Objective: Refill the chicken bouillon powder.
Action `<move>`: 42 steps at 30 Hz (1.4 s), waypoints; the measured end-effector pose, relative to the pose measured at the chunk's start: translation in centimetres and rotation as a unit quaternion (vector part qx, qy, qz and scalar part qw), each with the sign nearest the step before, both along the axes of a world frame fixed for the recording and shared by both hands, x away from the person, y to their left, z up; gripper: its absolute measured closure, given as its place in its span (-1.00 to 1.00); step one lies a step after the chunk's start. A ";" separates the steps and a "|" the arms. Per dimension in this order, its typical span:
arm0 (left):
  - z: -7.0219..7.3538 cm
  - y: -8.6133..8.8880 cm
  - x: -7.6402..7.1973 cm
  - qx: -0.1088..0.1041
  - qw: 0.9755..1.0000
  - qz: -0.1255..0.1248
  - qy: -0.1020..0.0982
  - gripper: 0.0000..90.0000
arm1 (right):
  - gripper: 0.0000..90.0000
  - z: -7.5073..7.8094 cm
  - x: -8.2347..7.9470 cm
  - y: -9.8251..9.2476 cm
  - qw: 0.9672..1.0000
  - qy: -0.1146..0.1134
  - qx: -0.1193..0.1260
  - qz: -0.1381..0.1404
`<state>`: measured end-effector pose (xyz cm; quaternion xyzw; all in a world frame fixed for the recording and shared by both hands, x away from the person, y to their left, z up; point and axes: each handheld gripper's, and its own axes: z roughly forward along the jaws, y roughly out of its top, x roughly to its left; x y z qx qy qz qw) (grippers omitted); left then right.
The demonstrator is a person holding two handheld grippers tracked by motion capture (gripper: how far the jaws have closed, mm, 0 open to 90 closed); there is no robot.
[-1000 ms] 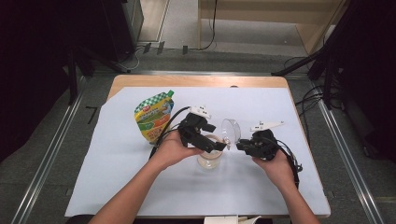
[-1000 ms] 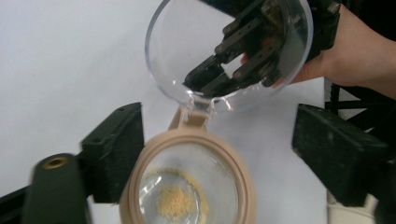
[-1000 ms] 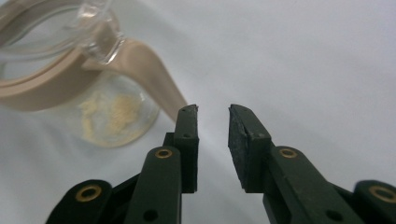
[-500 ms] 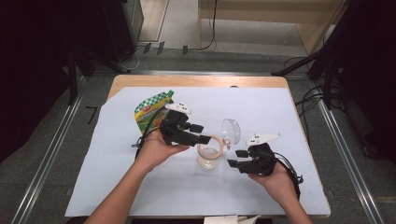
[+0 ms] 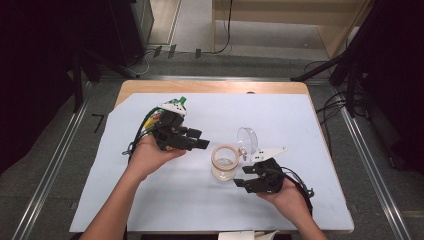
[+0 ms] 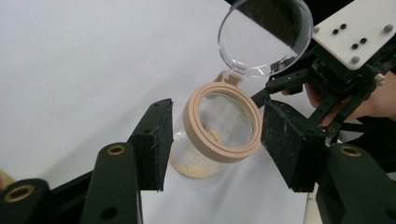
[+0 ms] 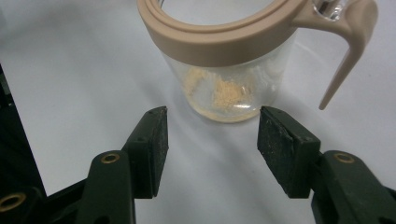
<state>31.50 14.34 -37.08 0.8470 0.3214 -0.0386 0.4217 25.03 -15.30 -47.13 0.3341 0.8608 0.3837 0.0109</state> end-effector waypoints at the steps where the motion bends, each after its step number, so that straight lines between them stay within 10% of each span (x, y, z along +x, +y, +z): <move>1: 0.2 0.2 0.0 0.001 1.000 0.001 -0.005 -0.05 | -0.02 -0.1 0.0 0.0 1.000 -0.003 -0.001 0.002; 22: 3.4 6.2 -0.1 0.001 0.998 0.054 -0.012 -0.10 | 0.02 0.1 -0.4 1.1 1.000 -0.006 0.004 0.026; 42: 3.6 13.9 0.2 -0.007 0.988 0.151 -0.025 -0.13 | 0.02 -0.1 -0.5 1.7 0.999 -0.008 0.002 0.039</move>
